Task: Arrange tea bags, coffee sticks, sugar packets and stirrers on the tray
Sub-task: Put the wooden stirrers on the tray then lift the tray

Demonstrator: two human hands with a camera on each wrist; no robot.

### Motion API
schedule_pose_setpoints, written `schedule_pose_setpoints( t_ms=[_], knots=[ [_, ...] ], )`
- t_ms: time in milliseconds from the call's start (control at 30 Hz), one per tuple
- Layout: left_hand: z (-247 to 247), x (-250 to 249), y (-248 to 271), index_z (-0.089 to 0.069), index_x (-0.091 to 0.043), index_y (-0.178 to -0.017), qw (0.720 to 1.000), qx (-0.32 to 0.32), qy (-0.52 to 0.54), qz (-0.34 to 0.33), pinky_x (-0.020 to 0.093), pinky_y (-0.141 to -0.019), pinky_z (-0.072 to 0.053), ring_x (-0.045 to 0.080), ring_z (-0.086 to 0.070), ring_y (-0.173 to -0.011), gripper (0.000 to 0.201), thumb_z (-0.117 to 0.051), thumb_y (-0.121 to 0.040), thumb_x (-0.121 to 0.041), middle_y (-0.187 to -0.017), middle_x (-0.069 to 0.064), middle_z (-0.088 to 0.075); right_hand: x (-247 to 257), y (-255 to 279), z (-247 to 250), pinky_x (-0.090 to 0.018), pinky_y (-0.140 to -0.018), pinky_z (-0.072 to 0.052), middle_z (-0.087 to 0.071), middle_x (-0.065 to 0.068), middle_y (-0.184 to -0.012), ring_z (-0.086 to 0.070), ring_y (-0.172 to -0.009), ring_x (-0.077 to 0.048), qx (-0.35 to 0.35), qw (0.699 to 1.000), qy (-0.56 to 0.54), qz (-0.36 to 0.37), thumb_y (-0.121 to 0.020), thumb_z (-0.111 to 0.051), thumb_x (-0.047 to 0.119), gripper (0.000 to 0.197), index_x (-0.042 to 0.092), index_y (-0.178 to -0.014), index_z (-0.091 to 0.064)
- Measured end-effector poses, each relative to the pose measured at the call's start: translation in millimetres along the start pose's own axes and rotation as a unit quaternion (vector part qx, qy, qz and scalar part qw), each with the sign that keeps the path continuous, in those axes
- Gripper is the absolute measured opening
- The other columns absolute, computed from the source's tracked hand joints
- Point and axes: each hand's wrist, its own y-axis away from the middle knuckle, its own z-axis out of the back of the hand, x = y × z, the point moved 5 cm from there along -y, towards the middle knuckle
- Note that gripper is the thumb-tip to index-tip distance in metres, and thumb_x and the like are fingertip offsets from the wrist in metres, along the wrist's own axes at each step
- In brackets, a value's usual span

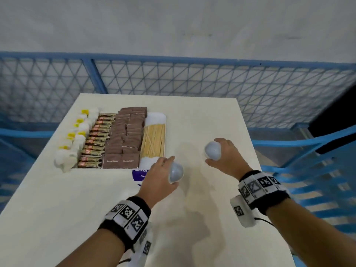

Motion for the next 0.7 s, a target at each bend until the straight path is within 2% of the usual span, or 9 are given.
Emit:
schedule_pose_setpoints(
  t_ms=[67, 167, 300, 400, 600, 700],
  knots=[
    [4.2, 6.1, -11.3, -0.030, -0.014, -0.143, 0.999, -0.008, 0.042, 0.012, 0.022, -0.104, -0.027, 0.019, -0.039, -0.126, 0.078, -0.072, -0.078, -0.023, -0.137, 0.004, -0.040, 12.7, -28.6, -7.8, -0.022, -0.087, -0.033, -0.036, -0.014, -0.130, -0.044, -0.116, -0.027, 0.024, 1.000, -0.009, 0.003, -0.072, -0.077, 0.018, 0.077, 0.011, -0.137, -0.035],
    [5.5, 17.8, -33.5, -0.027, -0.016, -0.144, 0.995, -0.021, 0.099, 0.025, 0.010, -0.094, -0.021, 0.016, -0.037, -0.126, 0.082, -0.074, -0.077, -0.020, -0.138, 0.004, -0.039, 29.7, -68.0, -23.6, -0.021, -0.088, -0.033, -0.030, -0.012, -0.130, -0.045, -0.114, -0.028, 0.061, 0.998, -0.017, 0.008, -0.074, -0.075, 0.017, 0.078, 0.017, -0.139, -0.032],
    [-4.1, 32.8, -59.0, -0.020, -0.018, -0.147, 0.990, -0.026, 0.132, 0.035, 0.009, -0.093, -0.020, 0.016, -0.038, -0.126, 0.088, -0.074, -0.077, -0.018, -0.137, 0.004, -0.040, 46.2, -109.2, -46.7, -0.023, -0.092, -0.033, -0.029, -0.013, -0.133, -0.045, -0.115, -0.030, 0.082, 0.996, -0.001, 0.040, -0.074, -0.076, 0.017, 0.081, 0.015, -0.141, -0.030],
    [-10.6, 41.3, -72.2, -0.019, -0.017, -0.146, 0.985, -0.040, 0.162, 0.033, 0.007, -0.095, -0.016, 0.016, -0.036, -0.130, 0.090, -0.075, -0.076, -0.016, -0.142, 0.004, -0.039, 52.1, -132.2, -61.4, -0.022, -0.093, -0.031, -0.030, -0.012, -0.136, -0.043, -0.120, -0.027, 0.098, 0.994, 0.011, 0.047, -0.075, -0.075, 0.018, 0.082, 0.011, -0.141, -0.028],
    [-19.8, 52.1, -89.6, -0.016, -0.021, -0.148, 0.976, -0.057, 0.207, 0.036, 0.012, -0.101, -0.020, 0.014, -0.035, -0.133, 0.095, -0.077, -0.075, -0.016, -0.143, 0.001, -0.040, 51.9, -156.7, -80.2, -0.019, -0.093, -0.028, -0.029, -0.008, -0.140, -0.039, -0.126, -0.021, 0.125, 0.991, 0.022, 0.046, -0.077, -0.074, 0.022, 0.082, 0.011, -0.143, -0.027],
    [-24.8, 54.6, -93.7, -0.018, -0.024, -0.148, 0.971, -0.058, 0.228, 0.035, 0.023, -0.107, -0.027, 0.015, -0.038, -0.131, 0.096, -0.078, -0.074, -0.017, -0.142, 0.000, -0.042, 50.9, -161.6, -83.9, -0.018, -0.093, -0.028, -0.030, -0.008, -0.139, -0.040, -0.124, -0.021, 0.118, 0.992, 0.018, 0.049, -0.076, -0.075, 0.022, 0.081, 0.012, -0.142, -0.028]
  ],
)
